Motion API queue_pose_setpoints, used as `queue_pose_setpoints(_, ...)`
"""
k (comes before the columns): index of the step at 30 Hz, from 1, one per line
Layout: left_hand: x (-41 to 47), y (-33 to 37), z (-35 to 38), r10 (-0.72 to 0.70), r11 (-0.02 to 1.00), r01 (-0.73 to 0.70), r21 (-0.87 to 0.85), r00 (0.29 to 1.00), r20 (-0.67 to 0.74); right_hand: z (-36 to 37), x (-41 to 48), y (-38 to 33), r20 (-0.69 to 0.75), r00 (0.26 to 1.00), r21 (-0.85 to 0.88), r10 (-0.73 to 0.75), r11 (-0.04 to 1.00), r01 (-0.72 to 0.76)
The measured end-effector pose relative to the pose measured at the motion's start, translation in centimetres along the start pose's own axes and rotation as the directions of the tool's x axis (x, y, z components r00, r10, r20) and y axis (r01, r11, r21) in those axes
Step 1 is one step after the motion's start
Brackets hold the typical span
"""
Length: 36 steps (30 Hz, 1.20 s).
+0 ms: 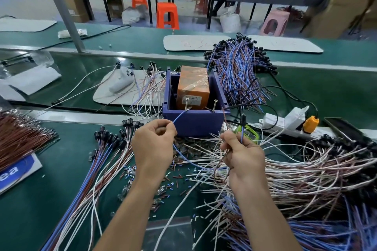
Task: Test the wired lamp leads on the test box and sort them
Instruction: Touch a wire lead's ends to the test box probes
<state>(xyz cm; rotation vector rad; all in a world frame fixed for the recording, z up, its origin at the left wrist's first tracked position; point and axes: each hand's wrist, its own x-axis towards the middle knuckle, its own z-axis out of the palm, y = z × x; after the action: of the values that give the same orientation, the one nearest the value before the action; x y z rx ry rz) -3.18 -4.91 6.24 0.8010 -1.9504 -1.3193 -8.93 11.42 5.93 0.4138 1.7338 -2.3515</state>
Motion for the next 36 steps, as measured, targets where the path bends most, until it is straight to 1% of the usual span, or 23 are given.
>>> queue_pose_setpoints(9,-0.2,0.0,0.0,0.040,0.999,-0.041,-0.012,0.999,-0.034,0.2,0.1,0.2,-0.001,1.000,-0.011,-0.009,1.000,0.009)
queue_pose_setpoints(17,-0.4,0.2,0.0,0.021,0.999,-0.022,-0.027,0.999,-0.039,0.6,0.2,0.6,0.010,1.000,-0.038,0.000,0.999,0.000)
queue_pose_setpoints(22,-0.4,0.2,-0.1,0.034,0.999,-0.034,-0.001,0.999,-0.042,0.7,0.0,0.6,0.039,0.999,-0.067,-0.006,0.998,0.009)
queue_pose_setpoints(25,-0.6,0.3,-0.2,0.025,0.999,-0.026,-0.026,0.999,-0.046,0.3,-0.3,0.7,-0.001,1.000,-0.016,-0.006,1.000,0.006)
queue_pose_setpoints(27,-0.8,0.5,-0.4,0.017,0.997,-0.019,-0.072,0.999,-0.031,0.0,-0.7,0.7,-0.018,1.000,0.029,-0.010,1.000,0.010)
queue_pose_setpoints(30,-1.4,0.8,-0.4,-0.035,0.980,0.043,-0.197,0.998,0.047,-0.5,-1.6,0.5,0.029,0.999,0.006,-0.022,1.000,0.021)
queue_pose_setpoints(32,-1.9,1.3,-0.3,-0.128,0.942,0.164,-0.295,0.982,0.136,-0.7,-2.2,0.2,0.096,0.995,-0.057,-0.019,0.998,0.025)
queue_pose_setpoints(34,-2.6,2.2,-0.1,-0.227,0.869,0.326,-0.372,0.931,0.286,-1.0,-2.8,-0.2,0.174,0.985,-0.145,0.002,0.989,0.024)
queue_pose_setpoints(36,-3.5,3.1,0.2,-0.245,0.810,0.433,-0.395,0.863,0.443,-1.2,-3.3,-0.7,0.258,0.965,-0.190,0.041,0.982,0.009)
